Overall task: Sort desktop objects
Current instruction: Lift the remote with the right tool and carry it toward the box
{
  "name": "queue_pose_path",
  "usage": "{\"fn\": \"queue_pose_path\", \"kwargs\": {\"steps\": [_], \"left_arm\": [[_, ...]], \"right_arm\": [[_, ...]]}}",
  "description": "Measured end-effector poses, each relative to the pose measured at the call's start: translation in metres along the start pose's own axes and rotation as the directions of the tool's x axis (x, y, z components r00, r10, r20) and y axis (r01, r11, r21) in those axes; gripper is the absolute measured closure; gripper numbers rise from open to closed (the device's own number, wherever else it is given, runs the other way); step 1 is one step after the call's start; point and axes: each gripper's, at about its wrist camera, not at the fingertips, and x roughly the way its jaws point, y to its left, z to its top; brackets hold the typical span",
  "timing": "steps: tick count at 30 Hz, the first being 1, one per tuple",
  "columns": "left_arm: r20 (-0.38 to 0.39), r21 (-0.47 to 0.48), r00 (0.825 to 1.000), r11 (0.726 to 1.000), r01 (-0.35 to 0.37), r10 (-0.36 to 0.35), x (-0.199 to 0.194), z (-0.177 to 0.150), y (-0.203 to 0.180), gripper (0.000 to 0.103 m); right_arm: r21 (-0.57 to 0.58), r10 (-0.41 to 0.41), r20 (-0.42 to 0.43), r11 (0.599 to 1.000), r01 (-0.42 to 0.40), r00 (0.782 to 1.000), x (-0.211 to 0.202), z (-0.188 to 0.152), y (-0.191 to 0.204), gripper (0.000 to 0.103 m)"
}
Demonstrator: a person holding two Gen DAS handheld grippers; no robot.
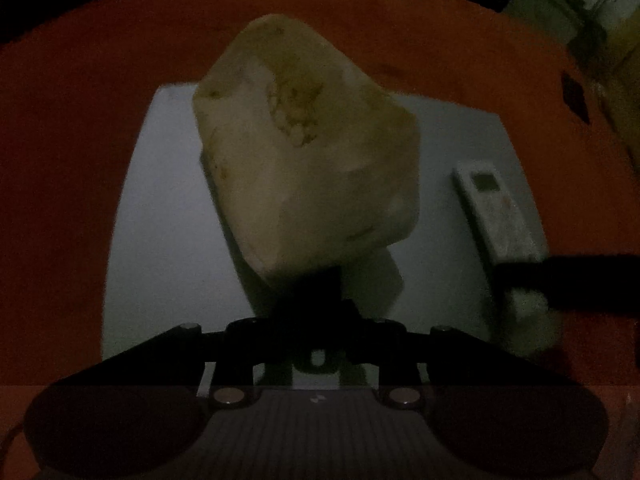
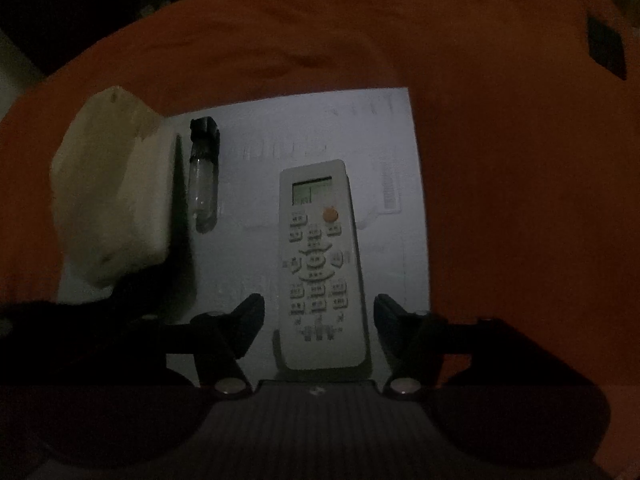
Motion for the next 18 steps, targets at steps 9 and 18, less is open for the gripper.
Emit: {"fn": "queue_pose_path", "kwargs": {"steps": [9,18], "left_arm": [[-0.031,0.073,0.999,0.997,-0.027,0.029,-0.006,-0.002,0.008,0.074],[-0.012,0.104,0.999,0.993,-0.051,0.053,0.007,0.010,-0.010,0.066]], "right_arm": [[-0.081,-0.042,0.010,0.996,0.043,0.999,0.013,0.020,0.019,0.030],[-0.169,-0.130,-0.008,0.978,0.126,0.992,0.022,0.016,0.039,0.031]]}}
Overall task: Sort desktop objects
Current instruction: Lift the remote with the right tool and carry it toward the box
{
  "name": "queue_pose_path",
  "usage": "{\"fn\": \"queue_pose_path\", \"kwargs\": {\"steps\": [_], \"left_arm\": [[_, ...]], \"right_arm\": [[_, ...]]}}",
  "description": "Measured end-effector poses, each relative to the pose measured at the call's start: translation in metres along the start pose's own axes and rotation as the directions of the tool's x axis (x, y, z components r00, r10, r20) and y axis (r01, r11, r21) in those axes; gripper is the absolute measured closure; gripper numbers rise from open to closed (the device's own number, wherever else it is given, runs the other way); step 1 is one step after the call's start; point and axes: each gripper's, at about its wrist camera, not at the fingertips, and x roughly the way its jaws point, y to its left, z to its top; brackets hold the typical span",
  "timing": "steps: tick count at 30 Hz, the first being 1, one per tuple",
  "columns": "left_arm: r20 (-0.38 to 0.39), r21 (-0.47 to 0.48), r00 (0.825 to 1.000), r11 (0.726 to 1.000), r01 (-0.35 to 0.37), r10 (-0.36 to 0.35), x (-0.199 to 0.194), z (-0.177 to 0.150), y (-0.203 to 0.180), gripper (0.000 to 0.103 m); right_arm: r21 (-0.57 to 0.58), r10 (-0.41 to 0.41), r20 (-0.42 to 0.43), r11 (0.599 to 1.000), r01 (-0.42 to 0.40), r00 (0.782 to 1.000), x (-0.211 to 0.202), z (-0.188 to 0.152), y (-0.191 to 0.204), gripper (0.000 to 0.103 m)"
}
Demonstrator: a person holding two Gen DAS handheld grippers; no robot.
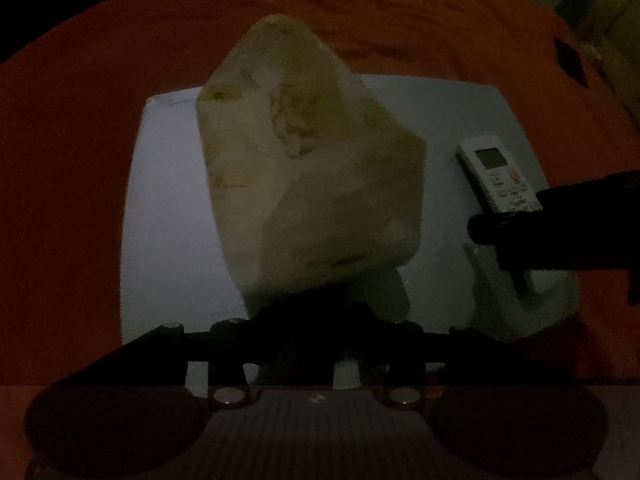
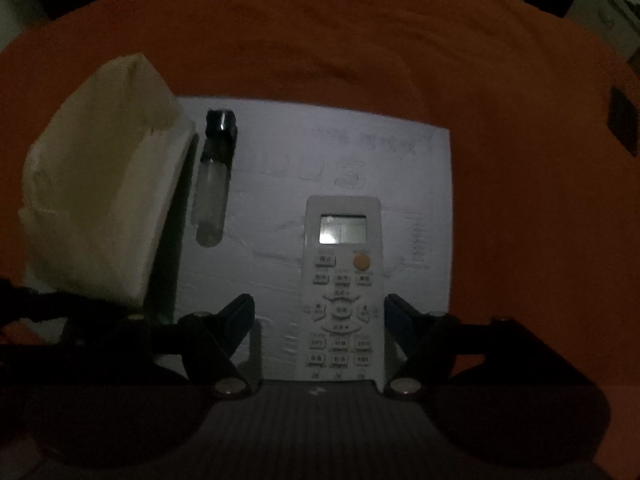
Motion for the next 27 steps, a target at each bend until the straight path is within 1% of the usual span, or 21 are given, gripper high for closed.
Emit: {"fn": "queue_pose_path", "kwargs": {"steps": [1,2,3,4,6,8,10,12,15,21,25,27], "left_arm": [[0.005,0.006,1.000,1.000,-0.002,0.002,0.001,0.001,-0.002,0.067],[0.008,0.008,1.000,1.000,0.001,-0.001,0.001,0.002,-0.002,0.068],[0.011,0.010,1.000,1.000,0.002,-0.003,0.001,0.002,-0.003,0.072],[0.017,0.017,1.000,1.000,0.003,-0.004,0.001,0.002,-0.003,0.081],[0.027,0.046,0.999,0.999,0.026,-0.027,-0.004,0.002,-0.003,0.081],[0.039,0.060,0.998,0.997,0.047,-0.049,-0.013,0.001,-0.002,0.081],[0.044,0.067,0.995,0.994,0.087,-0.090,-0.026,0.000,0.000,0.082],[0.052,0.068,0.991,0.991,0.118,-0.121,-0.039,-0.002,0.003,0.082],[0.048,0.043,0.984,0.985,0.169,-0.171,-0.057,-0.005,0.008,0.082],[0.076,0.053,0.974,0.976,0.212,-0.215,-0.081,-0.014,0.011,0.082],[0.093,0.058,0.968,0.972,0.226,-0.231,-0.094,-0.022,0.011,0.082],[0.104,0.069,0.963,0.967,0.243,-0.250,-0.105,-0.027,0.009,0.082]], "right_arm": [[0.006,-0.005,-0.009,1.000,0.005,1.000,0.001,-0.001,-0.001,0.035],[0.018,-0.009,-0.015,1.000,0.009,1.000,0.002,-0.002,-0.003,0.043],[0.031,-0.017,-0.018,0.999,0.017,1.000,0.002,-0.004,-0.005,0.049],[0.043,-0.023,-0.017,0.999,0.024,1.000,0.002,-0.005,-0.008,0.054],[0.055,-0.010,-0.013,0.998,0.010,1.000,-0.001,-0.007,-0.012,0.054],[0.086,0.020,-0.016,0.996,-0.019,1.000,-0.006,-0.009,-0.019,0.054],[0.113,0.054,-0.015,0.992,-0.052,0.998,-0.013,-0.012,-0.024,0.054],[0.122,0.084,-0.007,0.989,-0.083,0.996,-0.024,-0.015,-0.028,0.054],[0.129,0.116,0.011,0.985,-0.117,0.993,-0.040,-0.020,-0.033,0.054],[0.127,0.170,0.028,0.977,-0.172,0.985,-0.064,-0.033,-0.034,0.054],[0.113,0.179,0.040,0.977,-0.183,0.983,-0.073,-0.039,-0.041,0.054],[0.111,0.187,0.048,0.975,-0.191,0.981,-0.080,-0.044,-0.042,0.054]]}}
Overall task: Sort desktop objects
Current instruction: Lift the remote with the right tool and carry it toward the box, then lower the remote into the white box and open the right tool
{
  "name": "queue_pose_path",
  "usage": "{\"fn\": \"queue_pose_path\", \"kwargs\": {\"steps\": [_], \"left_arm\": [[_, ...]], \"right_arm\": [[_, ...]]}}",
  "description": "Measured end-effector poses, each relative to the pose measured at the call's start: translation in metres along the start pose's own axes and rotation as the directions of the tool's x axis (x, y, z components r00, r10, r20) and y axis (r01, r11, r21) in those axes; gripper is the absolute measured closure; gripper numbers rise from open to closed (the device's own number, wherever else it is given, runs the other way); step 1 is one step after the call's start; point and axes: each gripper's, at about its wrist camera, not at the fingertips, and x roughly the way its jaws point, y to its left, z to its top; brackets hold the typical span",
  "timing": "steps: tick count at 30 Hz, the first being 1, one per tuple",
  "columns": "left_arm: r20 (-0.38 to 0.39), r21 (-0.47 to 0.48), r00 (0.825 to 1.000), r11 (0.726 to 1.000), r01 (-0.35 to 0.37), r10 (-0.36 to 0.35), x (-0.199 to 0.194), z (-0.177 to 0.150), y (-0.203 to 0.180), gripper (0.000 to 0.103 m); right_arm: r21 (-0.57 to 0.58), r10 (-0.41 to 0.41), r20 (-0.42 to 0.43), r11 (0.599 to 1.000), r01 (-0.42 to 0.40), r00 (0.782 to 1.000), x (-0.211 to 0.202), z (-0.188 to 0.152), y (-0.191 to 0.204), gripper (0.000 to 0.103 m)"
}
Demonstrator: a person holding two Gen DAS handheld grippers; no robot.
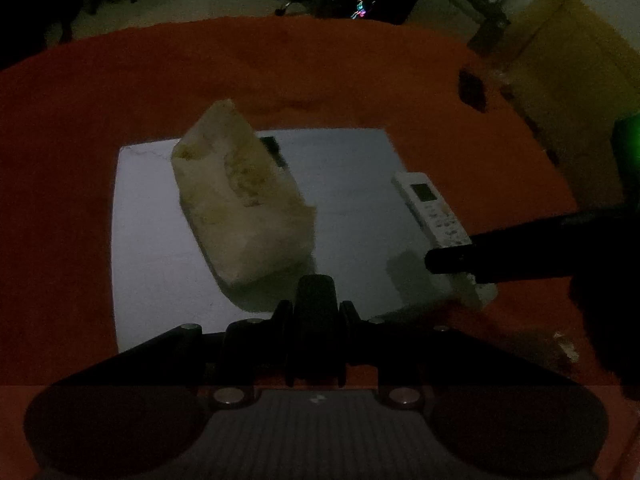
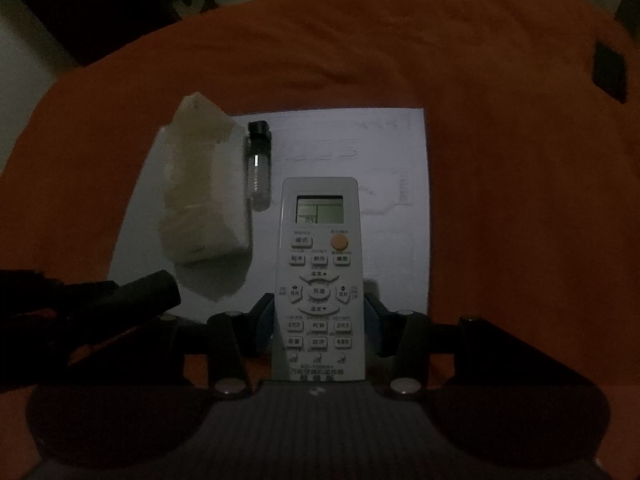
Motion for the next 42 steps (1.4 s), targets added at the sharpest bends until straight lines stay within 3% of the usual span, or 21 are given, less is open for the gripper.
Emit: {"fn": "queue_pose_path", "kwargs": {"steps": [8,18,23,28,34,42], "left_arm": [[0.035,0.099,0.999,0.994,0.036,-0.039,-0.050,-0.025,-0.029,0.082],[-0.052,0.223,0.998,0.973,0.058,-0.047,-0.059,-0.079,-0.053,0.082],[-0.066,0.334,0.998,0.942,0.039,-0.018,-0.054,-0.108,-0.063,0.082],[-0.096,0.422,0.995,0.906,0.028,0.014,-0.044,-0.140,-0.071,0.082],[-0.159,0.478,0.987,0.877,0.058,0.022,-0.030,-0.174,-0.079,0.082],[-0.181,0.562,0.983,0.821,0.100,0.004,-0.018,-0.199,-0.090,0.082]], "right_arm": [[-0.077,0.054,0.018,0.996,-0.053,0.998,-0.038,-0.031,0.019,0.054],[-0.211,0.092,-0.060,0.972,-0.103,0.994,-0.062,-0.084,0.068,0.054],[-0.322,0.039,-0.061,0.945,-0.057,0.997,-0.057,-0.110,0.082,0.054],[-0.371,0.031,-0.109,0.926,-0.070,0.994,-0.049,-0.137,0.083,0.054],[-0.423,0.014,-0.175,0.902,-0.088,0.985,-0.036,-0.167,0.085,0.054],[-0.505,-0.019,-0.249,0.856,-0.113,0.968,-0.017,-0.201,0.090,0.054]]}}
